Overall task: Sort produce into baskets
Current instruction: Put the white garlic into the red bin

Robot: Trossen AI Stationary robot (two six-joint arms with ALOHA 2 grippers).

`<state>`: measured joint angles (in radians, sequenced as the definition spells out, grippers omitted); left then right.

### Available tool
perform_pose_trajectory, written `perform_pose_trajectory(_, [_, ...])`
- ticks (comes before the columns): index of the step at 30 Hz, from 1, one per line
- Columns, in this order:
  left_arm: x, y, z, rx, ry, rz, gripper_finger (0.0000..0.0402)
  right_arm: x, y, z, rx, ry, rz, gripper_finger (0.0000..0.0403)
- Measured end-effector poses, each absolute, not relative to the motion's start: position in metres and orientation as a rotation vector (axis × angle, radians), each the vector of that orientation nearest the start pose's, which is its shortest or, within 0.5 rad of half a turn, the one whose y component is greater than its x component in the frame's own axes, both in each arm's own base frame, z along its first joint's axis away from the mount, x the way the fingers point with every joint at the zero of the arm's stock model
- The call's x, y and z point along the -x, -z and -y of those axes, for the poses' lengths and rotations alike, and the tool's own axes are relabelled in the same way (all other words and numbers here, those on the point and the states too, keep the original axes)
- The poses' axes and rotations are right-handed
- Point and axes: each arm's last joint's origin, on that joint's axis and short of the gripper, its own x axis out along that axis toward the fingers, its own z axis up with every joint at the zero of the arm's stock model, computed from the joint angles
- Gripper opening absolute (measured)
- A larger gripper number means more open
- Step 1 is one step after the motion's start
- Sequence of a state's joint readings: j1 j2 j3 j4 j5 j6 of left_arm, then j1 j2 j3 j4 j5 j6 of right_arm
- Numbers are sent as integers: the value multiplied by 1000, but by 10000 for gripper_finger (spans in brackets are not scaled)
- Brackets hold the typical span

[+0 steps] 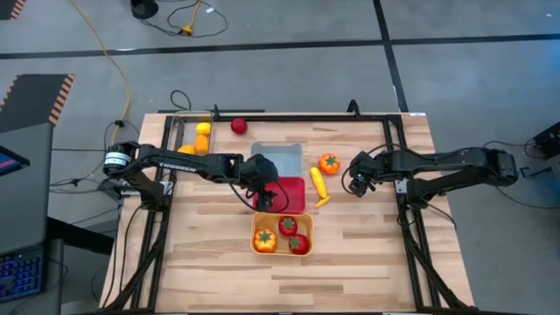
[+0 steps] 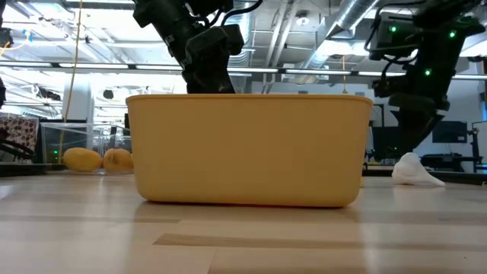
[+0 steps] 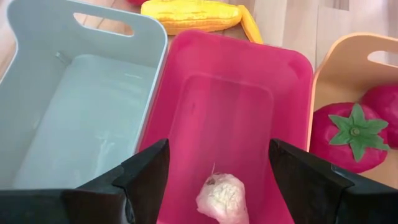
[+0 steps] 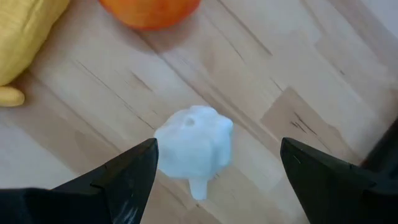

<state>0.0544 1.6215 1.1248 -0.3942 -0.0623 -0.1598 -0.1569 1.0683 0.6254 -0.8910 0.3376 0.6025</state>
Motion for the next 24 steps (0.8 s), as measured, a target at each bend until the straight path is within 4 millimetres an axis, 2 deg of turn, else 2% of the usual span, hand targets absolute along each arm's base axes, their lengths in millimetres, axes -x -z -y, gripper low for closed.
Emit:
perform_pose_trajectory(12, [-338, -228, -20, 147, -179, -881, 261, -156, -168, 33, -440, 747, -1154, 366])
perform_pose_trajectory(16, [-338, -228, -20, 147, -180, -880, 261, -153, -163, 32, -466, 776, -1157, 363])
perform_pose_trajectory(19, [-337, -228, -20, 146, -180, -880, 261, -151, -160, 32, -464, 781, -1167, 349])
perform_pose_trajectory(24, [-337, -228, -20, 145, -182, -880, 261, -149, -155, 32, -460, 786, -1167, 298])
